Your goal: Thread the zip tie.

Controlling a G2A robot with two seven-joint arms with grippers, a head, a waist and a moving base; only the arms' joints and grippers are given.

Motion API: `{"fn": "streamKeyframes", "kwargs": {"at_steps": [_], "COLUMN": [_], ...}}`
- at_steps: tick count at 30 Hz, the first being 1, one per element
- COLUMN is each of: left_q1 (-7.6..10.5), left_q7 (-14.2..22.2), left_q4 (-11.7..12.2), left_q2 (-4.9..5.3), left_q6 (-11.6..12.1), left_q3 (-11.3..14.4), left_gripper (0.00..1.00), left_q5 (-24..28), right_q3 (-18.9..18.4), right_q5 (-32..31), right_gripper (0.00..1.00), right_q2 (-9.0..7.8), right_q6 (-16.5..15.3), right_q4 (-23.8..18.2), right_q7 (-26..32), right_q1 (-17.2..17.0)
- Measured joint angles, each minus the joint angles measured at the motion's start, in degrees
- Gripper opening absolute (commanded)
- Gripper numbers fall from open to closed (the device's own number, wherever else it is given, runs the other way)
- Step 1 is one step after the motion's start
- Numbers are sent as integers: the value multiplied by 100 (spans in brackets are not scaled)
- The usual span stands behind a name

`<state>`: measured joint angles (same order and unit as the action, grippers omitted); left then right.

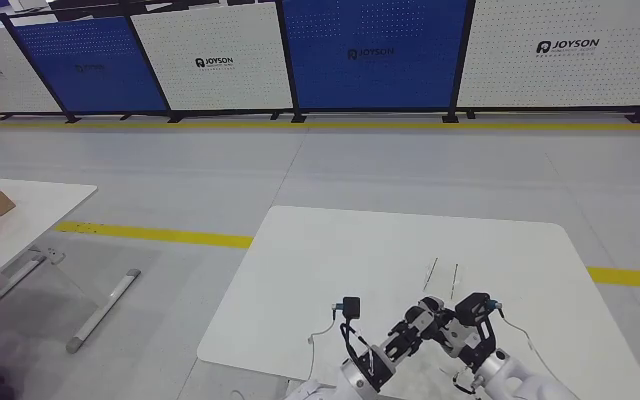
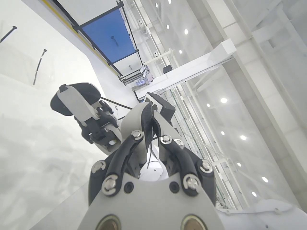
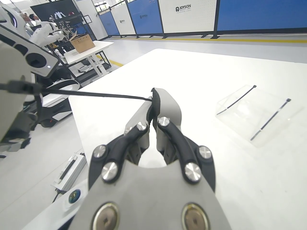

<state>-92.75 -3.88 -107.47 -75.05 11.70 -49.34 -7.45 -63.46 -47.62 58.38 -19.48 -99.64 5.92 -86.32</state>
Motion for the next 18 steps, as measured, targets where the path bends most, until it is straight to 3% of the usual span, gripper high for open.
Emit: {"fn": "streamKeyframes", "kwargs": {"at_steps": [4,5,6,14,18], "left_q1": [-16,-12,-2,203,327], "left_q7": [-68,-102,-137,-765,-745], "left_q4": [-7,3,15,273,429], "left_q2": [6,4,0,-69,-97], "left_q6": [-25,-48,-74,-331,-399], "left_q3": [11,12,8,-21,-66], "left_gripper": [0,0,0,0,0], "left_q5": [-113,-111,-102,-169,140], "right_q3": [3,3,1,-164,-348], "right_q5": [-4,2,14,133,249], "right_gripper": [2,46,100,100,100], "right_q2": [4,5,5,-36,-75], "right_q6": [0,0,0,0,0], "right_q4": [-1,-11,-21,-132,-192], "right_q7": [-19,-38,-59,-404,-708], "right_q1": [-5,-12,-21,-185,-348]}}
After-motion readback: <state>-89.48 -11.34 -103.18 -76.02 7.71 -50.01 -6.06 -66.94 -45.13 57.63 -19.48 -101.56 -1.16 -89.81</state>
